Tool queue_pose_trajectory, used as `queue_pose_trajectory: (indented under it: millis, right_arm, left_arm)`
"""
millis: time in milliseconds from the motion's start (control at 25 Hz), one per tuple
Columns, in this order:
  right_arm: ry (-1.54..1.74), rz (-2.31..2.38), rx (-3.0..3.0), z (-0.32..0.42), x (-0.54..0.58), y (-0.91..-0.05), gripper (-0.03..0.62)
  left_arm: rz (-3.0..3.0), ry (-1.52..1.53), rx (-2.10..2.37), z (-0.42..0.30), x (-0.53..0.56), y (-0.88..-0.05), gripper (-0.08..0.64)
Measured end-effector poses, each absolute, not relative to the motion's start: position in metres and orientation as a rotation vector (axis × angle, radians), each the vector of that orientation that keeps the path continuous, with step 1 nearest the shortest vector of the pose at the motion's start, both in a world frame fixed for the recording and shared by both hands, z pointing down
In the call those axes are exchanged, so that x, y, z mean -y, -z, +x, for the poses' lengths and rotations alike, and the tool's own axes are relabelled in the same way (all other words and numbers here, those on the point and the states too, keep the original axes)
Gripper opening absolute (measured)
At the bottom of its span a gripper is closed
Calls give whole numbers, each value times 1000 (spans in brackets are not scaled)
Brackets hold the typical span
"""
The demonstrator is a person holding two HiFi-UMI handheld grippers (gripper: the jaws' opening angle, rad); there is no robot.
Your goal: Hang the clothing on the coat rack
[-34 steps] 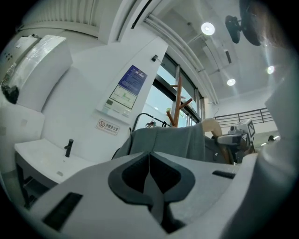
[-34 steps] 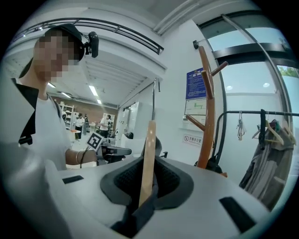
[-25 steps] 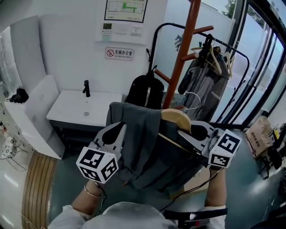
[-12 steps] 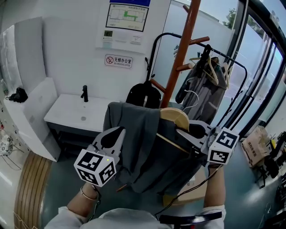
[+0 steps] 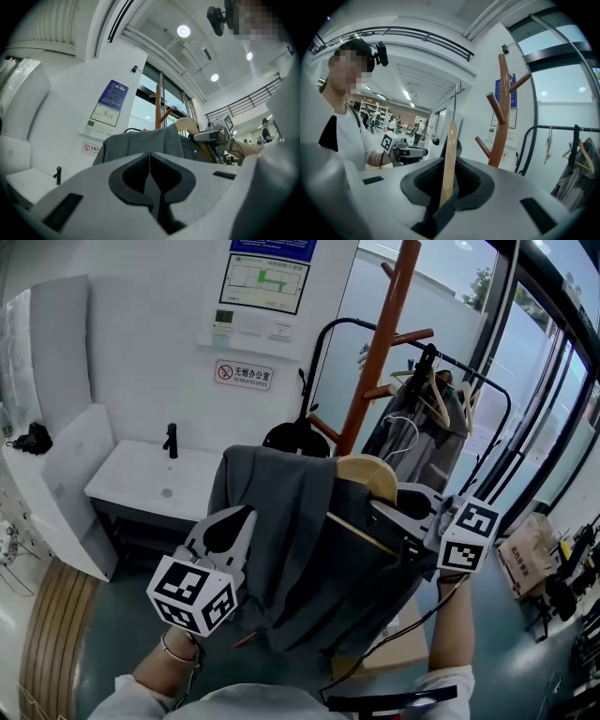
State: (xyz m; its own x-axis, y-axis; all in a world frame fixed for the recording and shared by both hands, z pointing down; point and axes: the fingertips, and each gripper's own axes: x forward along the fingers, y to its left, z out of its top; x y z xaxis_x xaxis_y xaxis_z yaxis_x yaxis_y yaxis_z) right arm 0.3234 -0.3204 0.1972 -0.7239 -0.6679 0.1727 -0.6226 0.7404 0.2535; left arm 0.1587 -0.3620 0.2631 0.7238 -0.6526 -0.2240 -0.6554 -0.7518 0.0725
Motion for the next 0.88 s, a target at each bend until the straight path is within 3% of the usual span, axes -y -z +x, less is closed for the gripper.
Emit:
queue_pose_trajectory:
  millis: [880]
  right_arm:
    - [271,894,2670,336,358,-169,77]
  left_arm:
    - [-2837,-412,-1218,143,369,-259,14]
